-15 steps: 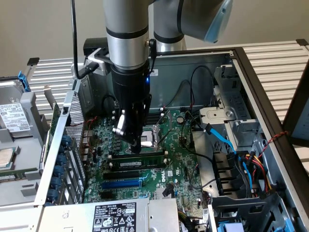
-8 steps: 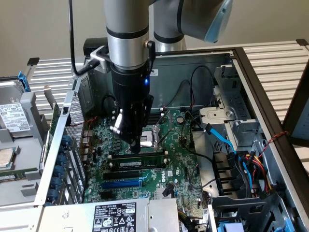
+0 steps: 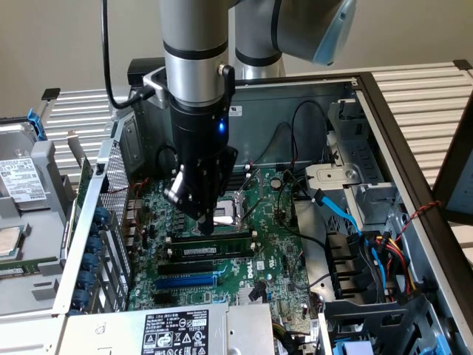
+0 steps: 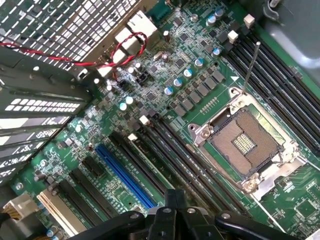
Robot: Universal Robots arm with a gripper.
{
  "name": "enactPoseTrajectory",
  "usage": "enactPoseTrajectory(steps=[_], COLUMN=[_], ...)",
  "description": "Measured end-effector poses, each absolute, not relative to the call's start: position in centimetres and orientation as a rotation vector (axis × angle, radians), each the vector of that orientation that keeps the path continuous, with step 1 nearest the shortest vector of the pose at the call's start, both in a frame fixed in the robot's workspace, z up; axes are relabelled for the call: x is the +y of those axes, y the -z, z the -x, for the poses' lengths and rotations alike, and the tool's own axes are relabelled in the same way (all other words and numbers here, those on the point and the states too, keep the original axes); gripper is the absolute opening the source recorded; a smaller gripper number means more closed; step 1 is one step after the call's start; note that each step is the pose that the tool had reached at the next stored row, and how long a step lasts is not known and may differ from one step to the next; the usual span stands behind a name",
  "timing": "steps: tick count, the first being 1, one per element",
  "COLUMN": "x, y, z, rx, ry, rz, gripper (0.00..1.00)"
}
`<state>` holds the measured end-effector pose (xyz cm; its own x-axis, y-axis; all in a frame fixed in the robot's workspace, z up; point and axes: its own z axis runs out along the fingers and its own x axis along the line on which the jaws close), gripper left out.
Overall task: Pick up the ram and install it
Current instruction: 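Press down the ram until it locks into place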
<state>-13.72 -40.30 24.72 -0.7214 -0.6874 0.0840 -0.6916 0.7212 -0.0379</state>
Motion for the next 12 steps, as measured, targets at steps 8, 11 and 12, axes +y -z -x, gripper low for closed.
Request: enactPoseTrajectory(steps=[8, 11, 12], x=[-40.3, -40.3, -40.3], y=[-24.72, -24.72, -24.72], z=[13.72, 13.72, 13.72], rx=[-2.917, -2.937, -2.943], ry=[-0.096, -0.093, -0.093], rz=[-0.965, -0.898, -0.876], gripper=[0.11, 0.11, 0.11])
